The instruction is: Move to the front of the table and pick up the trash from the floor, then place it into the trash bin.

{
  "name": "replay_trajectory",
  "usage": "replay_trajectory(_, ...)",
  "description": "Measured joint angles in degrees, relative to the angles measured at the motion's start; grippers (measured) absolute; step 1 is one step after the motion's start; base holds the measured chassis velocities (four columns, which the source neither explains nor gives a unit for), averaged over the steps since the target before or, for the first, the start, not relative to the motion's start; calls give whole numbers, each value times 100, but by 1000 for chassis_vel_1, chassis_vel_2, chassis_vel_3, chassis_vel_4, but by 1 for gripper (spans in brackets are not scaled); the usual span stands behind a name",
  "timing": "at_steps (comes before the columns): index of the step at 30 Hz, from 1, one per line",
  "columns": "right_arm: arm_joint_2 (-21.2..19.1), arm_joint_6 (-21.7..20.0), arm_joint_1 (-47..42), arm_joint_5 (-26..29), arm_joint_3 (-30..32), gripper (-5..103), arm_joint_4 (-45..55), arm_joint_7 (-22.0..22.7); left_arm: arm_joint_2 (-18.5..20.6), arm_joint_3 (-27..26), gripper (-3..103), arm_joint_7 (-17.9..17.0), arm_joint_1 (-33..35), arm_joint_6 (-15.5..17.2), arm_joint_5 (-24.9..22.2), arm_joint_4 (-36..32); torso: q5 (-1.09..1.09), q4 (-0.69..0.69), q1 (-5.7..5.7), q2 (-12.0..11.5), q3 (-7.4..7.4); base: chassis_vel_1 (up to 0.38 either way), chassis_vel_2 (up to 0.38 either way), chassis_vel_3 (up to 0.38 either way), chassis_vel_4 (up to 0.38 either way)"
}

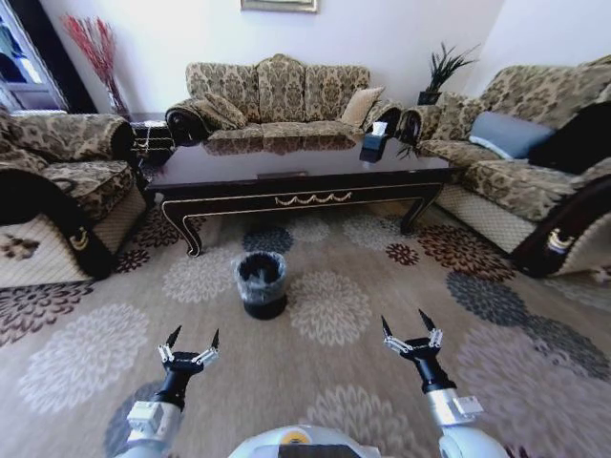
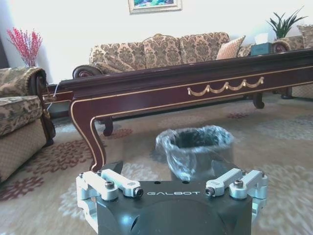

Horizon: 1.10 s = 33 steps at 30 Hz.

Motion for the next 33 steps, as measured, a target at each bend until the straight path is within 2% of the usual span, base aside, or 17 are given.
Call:
replay_trajectory(3,0,0,-2,0,0,100,0,0,0,0,100,-1,1,1,-1,0,5,0,0,0,-1,347,-336,-342,326)
replay_trajectory(8,0,0,-5,0,0,100,0,1,0,1,100,-2,2,1,-1,0,1,0,-1,1,-2,173,-172,-188,197)
replay_trajectory(22,-1,0,2,0,0,100,0,1,1,1,100,-2,0,1,-1,0,2,0,1,0,1,-15,18,14,-24)
replay_trajectory(33,-1,0,2,0,0,100,0,1,1,1,100,-2,0,2,-1,0,2,0,1,0,2,84,-90,-94,92)
